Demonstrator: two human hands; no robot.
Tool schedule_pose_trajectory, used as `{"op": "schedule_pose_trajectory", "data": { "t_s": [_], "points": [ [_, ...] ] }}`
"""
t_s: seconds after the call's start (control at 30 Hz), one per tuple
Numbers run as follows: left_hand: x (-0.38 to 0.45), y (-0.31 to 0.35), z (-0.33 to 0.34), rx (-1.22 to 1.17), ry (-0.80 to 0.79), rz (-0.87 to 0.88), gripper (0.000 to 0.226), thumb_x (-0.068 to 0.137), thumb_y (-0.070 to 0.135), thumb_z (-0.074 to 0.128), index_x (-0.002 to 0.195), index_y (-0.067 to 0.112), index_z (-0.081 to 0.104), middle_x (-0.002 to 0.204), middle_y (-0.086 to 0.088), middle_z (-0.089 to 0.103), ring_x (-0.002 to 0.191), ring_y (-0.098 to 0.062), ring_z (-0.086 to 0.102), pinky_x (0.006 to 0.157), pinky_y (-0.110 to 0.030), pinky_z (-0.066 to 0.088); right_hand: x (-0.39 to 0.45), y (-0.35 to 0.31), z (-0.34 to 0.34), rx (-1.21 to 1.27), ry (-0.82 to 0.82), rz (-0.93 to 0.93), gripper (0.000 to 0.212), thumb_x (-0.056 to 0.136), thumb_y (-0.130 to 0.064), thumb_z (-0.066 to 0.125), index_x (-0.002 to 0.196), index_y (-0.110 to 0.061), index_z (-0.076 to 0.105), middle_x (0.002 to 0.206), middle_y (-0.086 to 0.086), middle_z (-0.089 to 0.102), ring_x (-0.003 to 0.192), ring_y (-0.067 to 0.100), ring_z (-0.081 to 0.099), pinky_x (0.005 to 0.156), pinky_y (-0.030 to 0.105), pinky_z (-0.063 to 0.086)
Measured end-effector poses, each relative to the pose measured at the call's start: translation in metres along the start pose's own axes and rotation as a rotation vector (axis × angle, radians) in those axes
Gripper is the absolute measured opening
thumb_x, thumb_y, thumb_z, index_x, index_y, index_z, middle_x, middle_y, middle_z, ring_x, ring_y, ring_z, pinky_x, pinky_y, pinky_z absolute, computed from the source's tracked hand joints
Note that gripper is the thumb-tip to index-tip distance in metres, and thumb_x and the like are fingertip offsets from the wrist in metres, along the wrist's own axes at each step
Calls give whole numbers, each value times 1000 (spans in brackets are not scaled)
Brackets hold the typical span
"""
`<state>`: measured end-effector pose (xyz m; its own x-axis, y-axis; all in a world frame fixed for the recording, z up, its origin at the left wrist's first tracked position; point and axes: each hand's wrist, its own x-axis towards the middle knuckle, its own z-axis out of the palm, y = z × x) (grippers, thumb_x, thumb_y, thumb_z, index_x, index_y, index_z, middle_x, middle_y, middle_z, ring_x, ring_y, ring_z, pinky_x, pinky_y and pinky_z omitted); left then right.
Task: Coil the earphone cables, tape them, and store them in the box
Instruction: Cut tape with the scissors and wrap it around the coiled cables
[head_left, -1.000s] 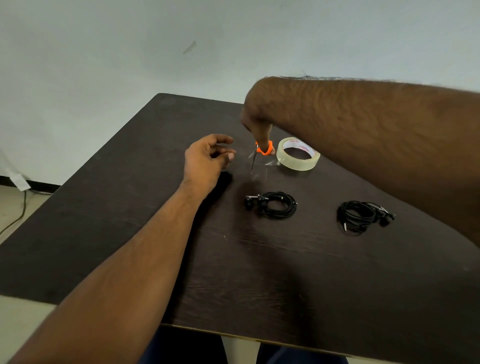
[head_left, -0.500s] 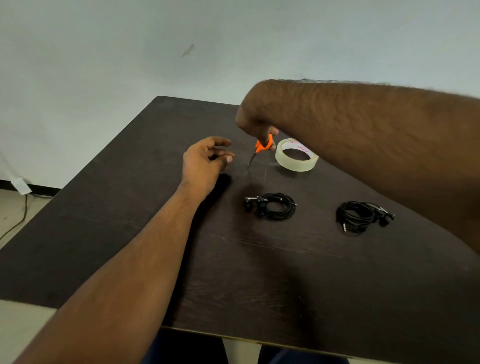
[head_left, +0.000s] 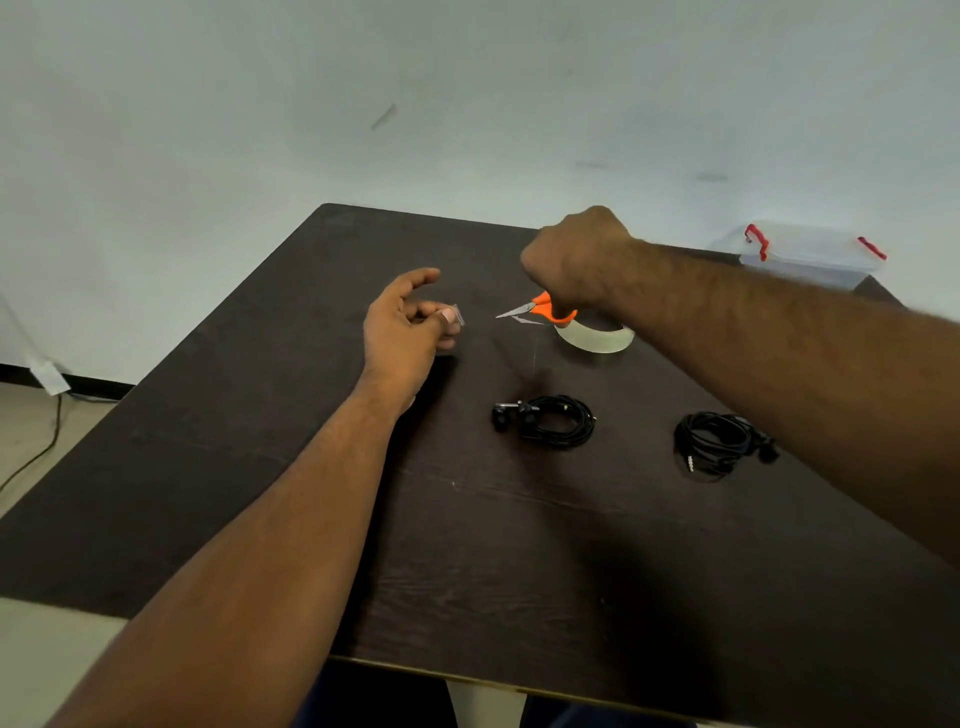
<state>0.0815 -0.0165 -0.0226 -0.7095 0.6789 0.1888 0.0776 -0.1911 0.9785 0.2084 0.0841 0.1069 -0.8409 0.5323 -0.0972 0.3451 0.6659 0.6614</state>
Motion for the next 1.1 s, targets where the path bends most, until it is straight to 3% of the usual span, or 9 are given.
{"op": "schedule_pose_trajectory", "data": {
  "t_s": [0.1,0.23,0.3,0.4,0.53,0.7,0.83,0.97,1.1],
  "points": [
    [-1,-1,1,19,-19,9,42,87,-3,62,125,14,56,78,-11,69,78,-20,69,69,-35,59,-14,-6,15,122,7,82,28,80,-16,63,62,-15,42,64,-2,44,60,22,51,58,29,38],
    [-1,-1,2,51,-41,13,42,87,-5,60,125,14,56,76,-9,67,72,-18,66,64,-30,57,-29,-19,36,290,-24,149,14,81,-24,67,83,-14,57,81,2,55,81,30,62,62,32,40],
    [-2,-1,3,61,-50,16,41,87,-5,61,124,14,57,78,-11,68,71,-18,66,62,-28,55,-35,-23,44,332,-27,148,23,80,-30,70,85,-14,53,90,3,59,79,28,58,63,34,45],
    [-3,0,4,64,-57,12,39,87,-4,61,121,14,57,78,-11,67,70,-17,65,60,-26,54,-37,-24,56,383,-1,161,32,79,-37,73,91,-15,54,103,4,55,92,27,57,64,37,48],
    [-2,-1,3,70,-65,8,39,86,-4,63,119,15,58,76,-10,68,69,-17,65,61,-26,52,-32,-22,61,456,-41,130,21,83,-28,66,83,-15,48,93,5,57,80,23,54,63,32,45],
    [-2,-1,3,66,-73,2,38,86,-4,63,118,16,59,75,-7,68,69,-15,65,60,-23,52,-22,-20,66,523,-124,100,31,82,-30,65,66,-17,42,90,7,61,74,21,52,58,27,36],
    [-2,-1,2,68,-76,0,39,86,-3,63,120,16,59,79,-11,69,70,-16,66,61,-22,53,-22,-22,68,574,-145,83,30,83,-28,65,65,-18,43,69,1,50,72,21,50,49,23,27],
    [-1,-1,3,67,-84,1,38,87,-2,64,119,17,59,79,-9,70,71,-15,67,61,-21,52,-31,-20,70,791,-106,87,38,79,-17,71,90,-17,35,77,7,57,46,19,51,41,26,41],
    [-1,-1,3,70,-81,2,37,87,-2,65,119,16,60,76,-5,69,70,-15,66,62,-24,53,-27,-14,73,852,-170,14,23,81,-3,60,71,-13,43,71,9,67,29,10,51,38,26,47]
  ]
}}
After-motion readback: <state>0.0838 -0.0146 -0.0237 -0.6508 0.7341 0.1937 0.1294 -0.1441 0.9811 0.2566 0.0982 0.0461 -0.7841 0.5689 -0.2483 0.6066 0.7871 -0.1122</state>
